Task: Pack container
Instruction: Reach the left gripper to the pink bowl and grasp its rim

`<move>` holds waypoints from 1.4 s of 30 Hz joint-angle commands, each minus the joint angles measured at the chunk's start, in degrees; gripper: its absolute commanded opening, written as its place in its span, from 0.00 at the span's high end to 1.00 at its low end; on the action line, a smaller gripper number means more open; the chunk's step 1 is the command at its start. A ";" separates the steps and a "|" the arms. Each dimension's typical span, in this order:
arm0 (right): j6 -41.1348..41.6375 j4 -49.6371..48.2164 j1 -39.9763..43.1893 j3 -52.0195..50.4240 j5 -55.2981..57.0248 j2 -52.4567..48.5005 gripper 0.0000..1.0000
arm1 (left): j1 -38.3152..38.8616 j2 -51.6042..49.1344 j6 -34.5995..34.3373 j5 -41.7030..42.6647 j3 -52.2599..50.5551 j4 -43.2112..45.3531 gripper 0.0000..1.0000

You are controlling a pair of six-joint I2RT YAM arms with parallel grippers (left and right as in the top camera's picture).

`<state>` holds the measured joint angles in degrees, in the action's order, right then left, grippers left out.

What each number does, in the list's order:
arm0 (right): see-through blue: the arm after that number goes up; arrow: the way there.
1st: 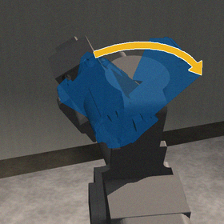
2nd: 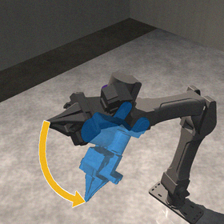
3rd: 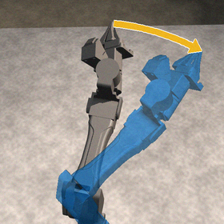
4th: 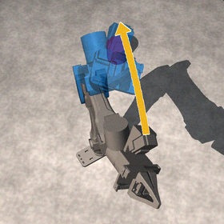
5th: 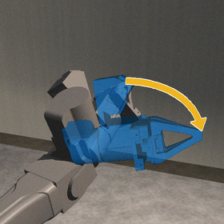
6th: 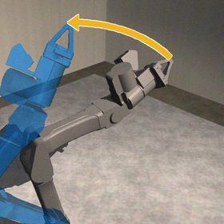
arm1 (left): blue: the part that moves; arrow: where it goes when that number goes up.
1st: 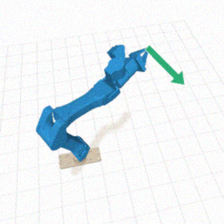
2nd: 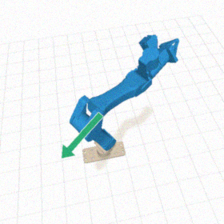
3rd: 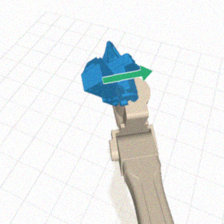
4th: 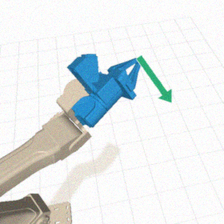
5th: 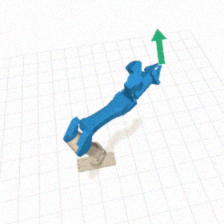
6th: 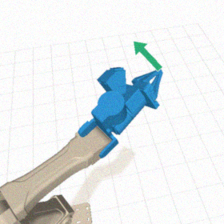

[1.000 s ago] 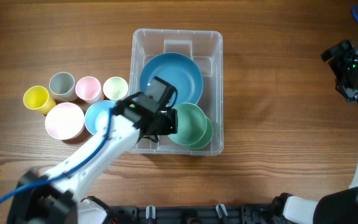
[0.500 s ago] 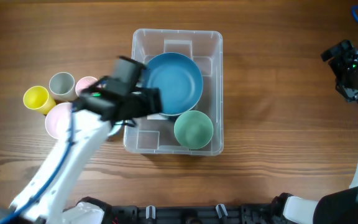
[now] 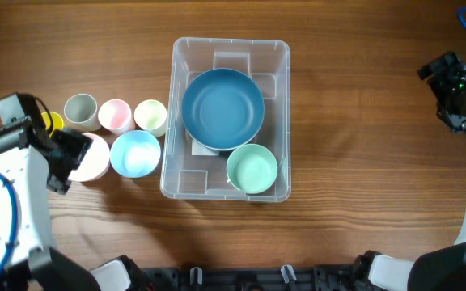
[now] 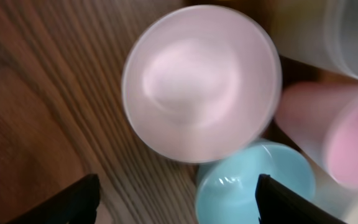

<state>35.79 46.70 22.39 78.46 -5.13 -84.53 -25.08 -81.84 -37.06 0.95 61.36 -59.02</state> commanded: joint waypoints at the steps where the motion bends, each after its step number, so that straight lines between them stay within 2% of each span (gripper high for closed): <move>1: 0.42 -0.13 0.09 0.17 -0.46 -0.61 0.01 | -4.48 -4.87 -1.60 0.94 -4.57 3.80 0.31; 4: 0.39 -0.13 0.09 0.17 -0.46 -0.61 0.00 | -6.73 -7.89 -2.69 0.94 -6.43 6.36 0.48; 6: 0.42 -0.13 0.09 0.17 -0.46 -0.61 0.00 | -7.61 -9.44 -2.69 0.96 -6.84 7.32 0.56; 10: 0.42 -0.13 0.09 0.17 -0.46 -0.61 0.00 | -8.04 -11.02 -2.64 0.87 -6.86 9.62 0.57; 14: 0.42 -0.13 0.09 0.17 -0.46 -0.61 0.01 | -8.04 -11.08 -2.40 0.42 -6.95 11.34 0.65; 18: 0.42 -0.13 0.09 0.17 -0.46 -0.61 0.00 | -8.04 -11.08 -2.40 0.24 -6.95 11.34 0.93; 19: 0.42 -0.13 0.09 0.17 -0.46 -0.61 0.00 | -8.04 -11.08 -2.40 0.22 -6.95 11.26 0.96; 21: 0.39 -0.13 0.09 0.17 -0.46 -0.61 0.00 | -8.04 -11.08 -2.40 0.22 -6.95 11.02 0.94; 23: 0.42 -0.13 0.09 0.17 -0.46 -0.61 0.00 | -8.04 -11.08 -2.38 -0.33 -6.95 11.06 0.77; 25: 0.42 -0.13 0.09 0.17 -0.46 -0.61 0.00 | -8.04 -11.08 -2.40 -0.85 -7.30 11.54 0.69; 28: 0.42 -0.13 0.09 0.17 -0.46 -0.61 0.00 | -8.04 -11.08 -2.40 -0.83 -9.75 13.99 0.66; 29: 0.42 -0.13 0.09 0.17 -0.46 -0.61 0.00 | -8.04 -11.10 -2.43 -0.83 -10.93 14.99 0.69; 31: 0.39 -0.13 0.09 0.17 -0.46 -0.61 0.00 | -8.13 -11.08 -2.40 -0.83 -11.61 15.30 0.90; 32: 0.42 -0.13 0.09 0.17 -0.48 -0.61 0.00 | -8.17 -11.04 -2.43 -0.81 -11.58 15.08 0.96; 34: 0.42 -0.13 0.09 0.17 -0.46 -0.61 0.00 | -8.48 -10.38 -2.43 -0.81 -11.26 13.51 0.96; 42: 0.44 -0.13 0.09 0.17 -0.46 -0.61 0.00 | -11.82 0.28 -2.45 -3.04 -3.26 -3.34 0.96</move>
<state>35.79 46.70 22.39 78.46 -5.13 -84.53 -35.22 -88.25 -39.59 0.58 53.10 -58.15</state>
